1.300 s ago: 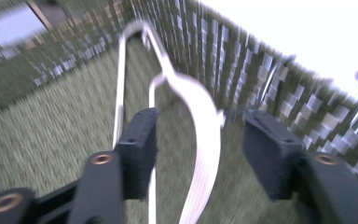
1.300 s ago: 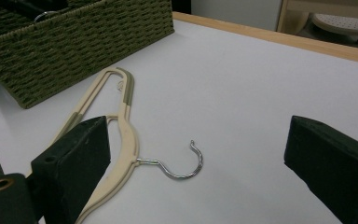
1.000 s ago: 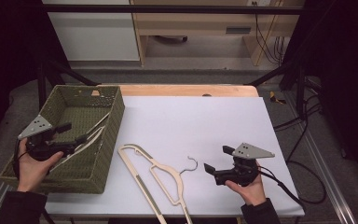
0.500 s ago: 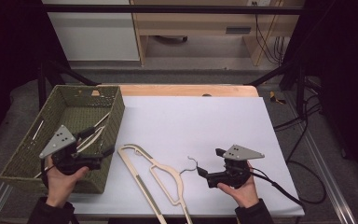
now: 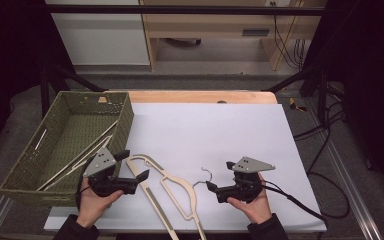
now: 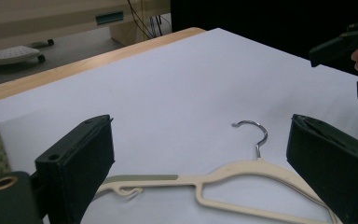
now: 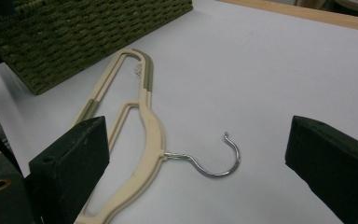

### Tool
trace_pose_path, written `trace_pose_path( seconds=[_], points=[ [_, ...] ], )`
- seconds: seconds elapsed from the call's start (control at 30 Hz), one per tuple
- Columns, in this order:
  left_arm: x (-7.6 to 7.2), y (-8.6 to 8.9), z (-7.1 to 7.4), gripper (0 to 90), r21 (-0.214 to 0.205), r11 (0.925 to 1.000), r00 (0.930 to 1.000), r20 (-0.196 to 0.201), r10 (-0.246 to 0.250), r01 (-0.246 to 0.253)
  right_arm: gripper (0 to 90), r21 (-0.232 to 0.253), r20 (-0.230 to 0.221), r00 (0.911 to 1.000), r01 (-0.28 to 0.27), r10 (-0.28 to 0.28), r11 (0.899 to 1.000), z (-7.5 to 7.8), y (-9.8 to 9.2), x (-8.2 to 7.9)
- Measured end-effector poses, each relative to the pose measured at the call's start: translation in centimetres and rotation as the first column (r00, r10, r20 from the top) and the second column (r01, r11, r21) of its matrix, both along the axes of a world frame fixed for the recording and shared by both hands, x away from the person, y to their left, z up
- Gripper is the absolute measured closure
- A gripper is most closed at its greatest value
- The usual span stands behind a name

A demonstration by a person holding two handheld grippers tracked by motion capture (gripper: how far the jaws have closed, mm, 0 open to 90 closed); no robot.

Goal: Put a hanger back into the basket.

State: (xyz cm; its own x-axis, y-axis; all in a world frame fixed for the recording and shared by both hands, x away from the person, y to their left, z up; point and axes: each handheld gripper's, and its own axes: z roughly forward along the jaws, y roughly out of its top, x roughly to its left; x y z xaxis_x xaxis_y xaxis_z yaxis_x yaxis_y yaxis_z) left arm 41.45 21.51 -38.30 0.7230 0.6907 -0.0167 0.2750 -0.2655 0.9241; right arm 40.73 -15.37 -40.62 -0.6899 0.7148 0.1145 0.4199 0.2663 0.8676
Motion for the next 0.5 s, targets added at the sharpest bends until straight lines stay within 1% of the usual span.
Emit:
trace_pose_path(
  seconds=[0.03,0.13,0.17,0.23,0.33,0.43,0.5],
  points=[
    [0.1,-0.5,-0.1,7.6,0.008,0.9999,0.9999,-0.004,-0.012,0.012,6.7,0.001,0.002,1.0000,0.009,-0.009,1.000,0.1,0.0,-0.1],
    [0.5,-2.2,-0.3,7.8,0.021,0.9991,0.9993,-0.013,-0.036,0.036,6.9,0.000,0.013,0.9999,0.007,-0.007,1.000,0.2,-0.3,-0.1],
    [0.7,-2.8,-0.4,7.9,0.030,0.9987,0.9989,-0.019,-0.042,0.043,6.9,0.005,0.016,0.9997,0.017,-0.017,1.000,0.3,-0.3,-0.1],
    [0.9,-4.1,-0.7,8.0,0.048,0.9968,0.9976,-0.029,-0.062,0.064,7.0,0.008,0.018,0.9996,0.021,-0.021,1.000,0.4,-0.6,0.0],
    [1.4,-5.8,-1.3,8.7,0.079,0.9931,0.9954,-0.047,-0.084,0.087,7.2,-0.002,0.025,0.9992,0.030,-0.030,1.000,0.5,-0.9,0.0],
    [1.8,-7.3,-1.9,9.6,0.106,0.9885,0.9928,-0.064,-0.101,0.108,7.5,0.015,0.027,0.9988,0.041,-0.041,0.999,0.6,-1.3,0.0],
    [2.0,-8.1,-2.3,10.7,0.109,0.9875,0.9914,-0.077,-0.106,0.114,7.4,0.012,0.034,0.9985,0.043,-0.044,0.999,0.8,-1.7,0.0]
  ],
)
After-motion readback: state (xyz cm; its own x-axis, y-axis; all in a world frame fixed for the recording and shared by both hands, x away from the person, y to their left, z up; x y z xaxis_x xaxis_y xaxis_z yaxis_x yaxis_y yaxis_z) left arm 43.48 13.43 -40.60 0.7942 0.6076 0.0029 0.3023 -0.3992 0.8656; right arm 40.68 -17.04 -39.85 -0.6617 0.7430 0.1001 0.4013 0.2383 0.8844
